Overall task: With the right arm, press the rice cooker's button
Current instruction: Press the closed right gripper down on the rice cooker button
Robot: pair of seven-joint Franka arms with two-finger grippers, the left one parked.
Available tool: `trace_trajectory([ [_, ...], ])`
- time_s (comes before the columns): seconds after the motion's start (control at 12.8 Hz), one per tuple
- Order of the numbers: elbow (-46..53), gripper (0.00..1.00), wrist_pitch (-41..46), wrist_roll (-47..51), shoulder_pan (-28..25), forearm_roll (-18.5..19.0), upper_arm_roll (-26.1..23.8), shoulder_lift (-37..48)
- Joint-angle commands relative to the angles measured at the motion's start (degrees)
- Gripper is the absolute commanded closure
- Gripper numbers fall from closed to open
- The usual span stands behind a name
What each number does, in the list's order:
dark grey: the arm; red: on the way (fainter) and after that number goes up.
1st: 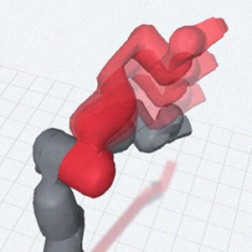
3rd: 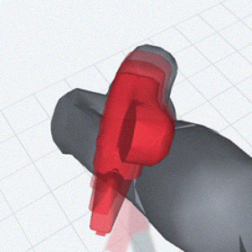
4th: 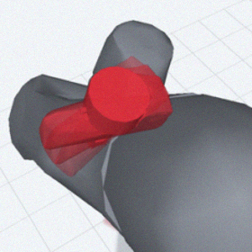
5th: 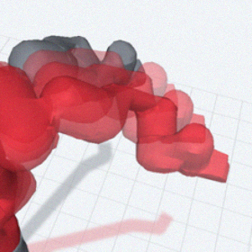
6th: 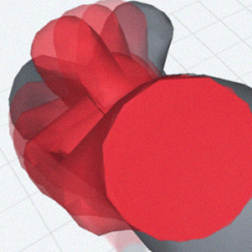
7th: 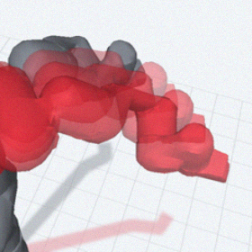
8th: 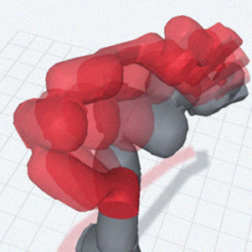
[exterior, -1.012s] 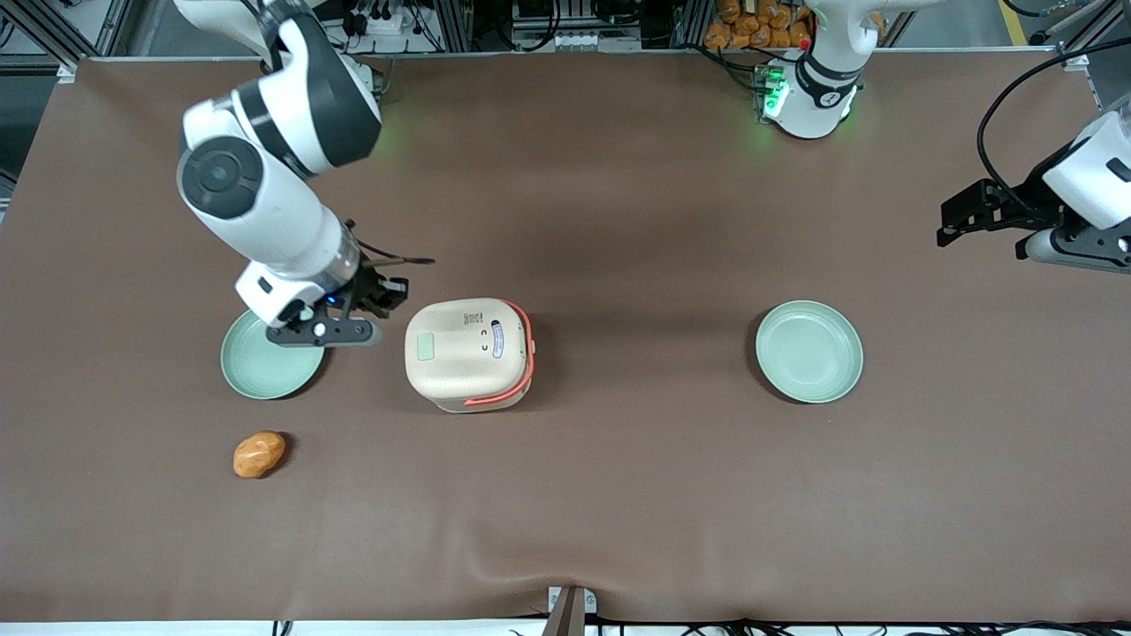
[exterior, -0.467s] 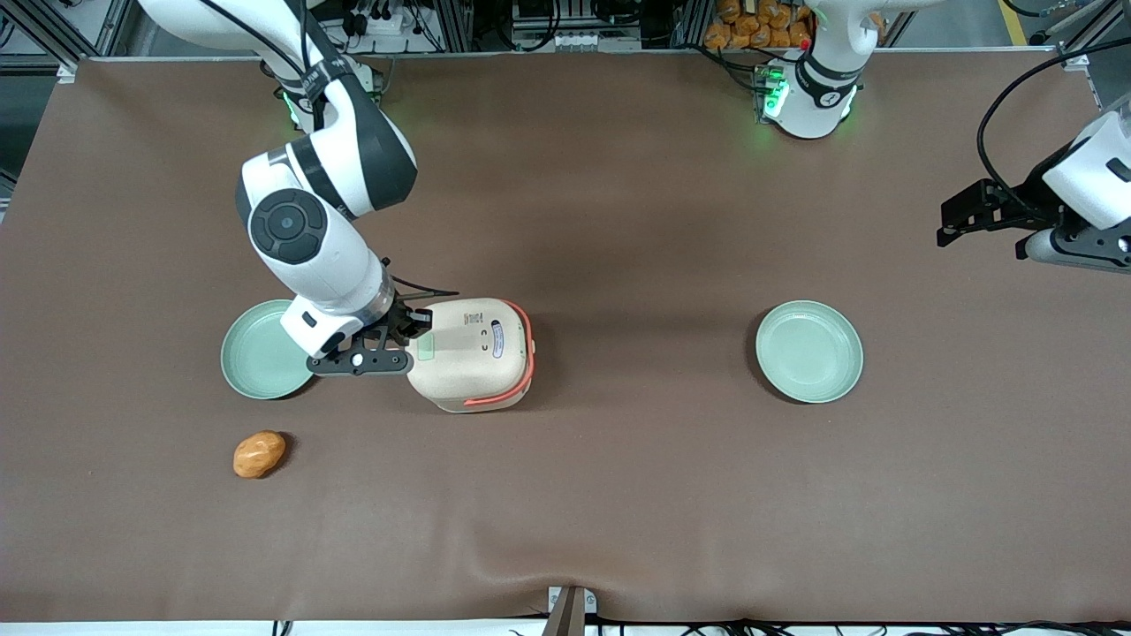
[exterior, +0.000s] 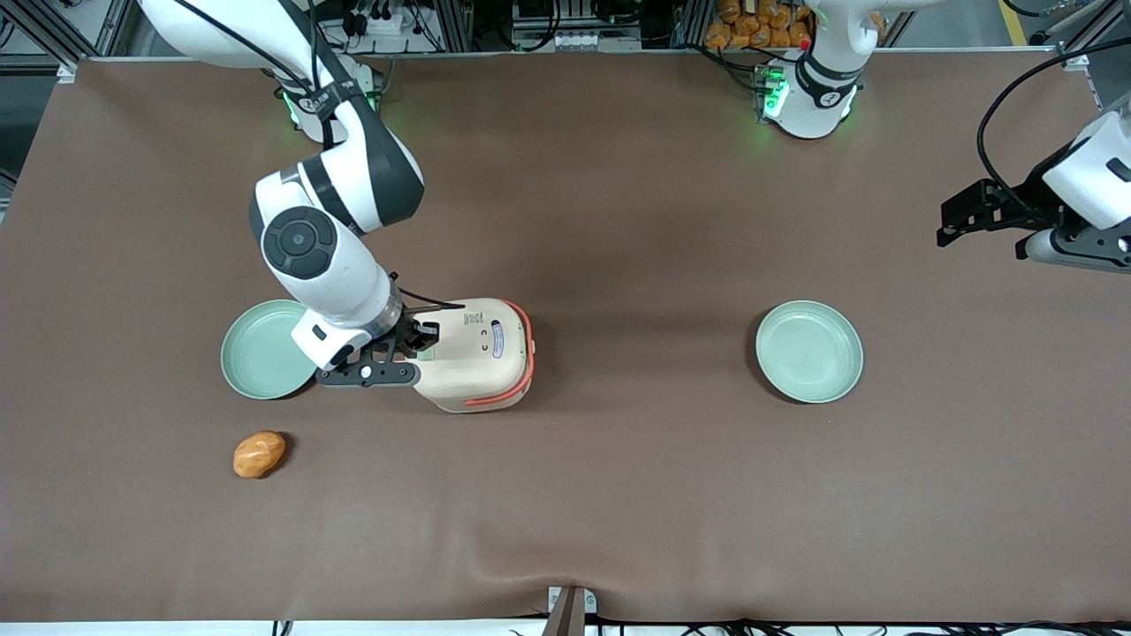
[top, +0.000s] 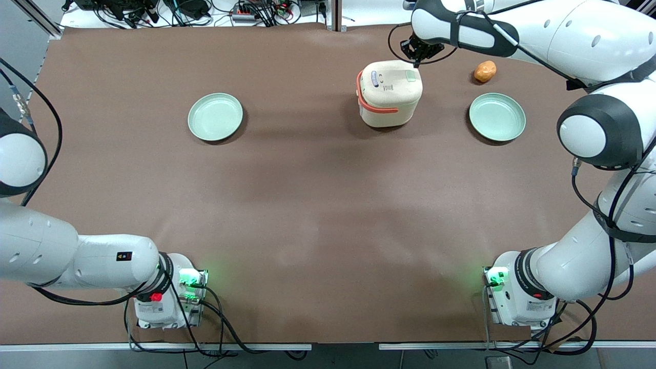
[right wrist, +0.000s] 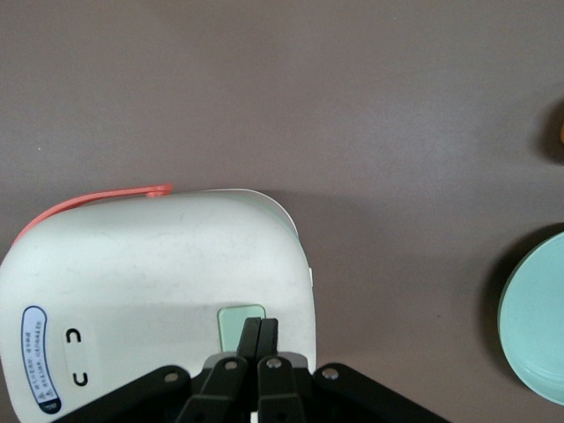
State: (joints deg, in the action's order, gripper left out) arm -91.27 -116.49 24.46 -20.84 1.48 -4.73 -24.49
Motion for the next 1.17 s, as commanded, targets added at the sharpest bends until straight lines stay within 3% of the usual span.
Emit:
trace_trajectory([
  [0.0,0.92,1.0,0.12,1.38,-0.25,0.9,-0.37,-0.83],
  [1.09,0.48,1.0,0.21,1.47,0.01,0.98,-1.25,-2.58],
])
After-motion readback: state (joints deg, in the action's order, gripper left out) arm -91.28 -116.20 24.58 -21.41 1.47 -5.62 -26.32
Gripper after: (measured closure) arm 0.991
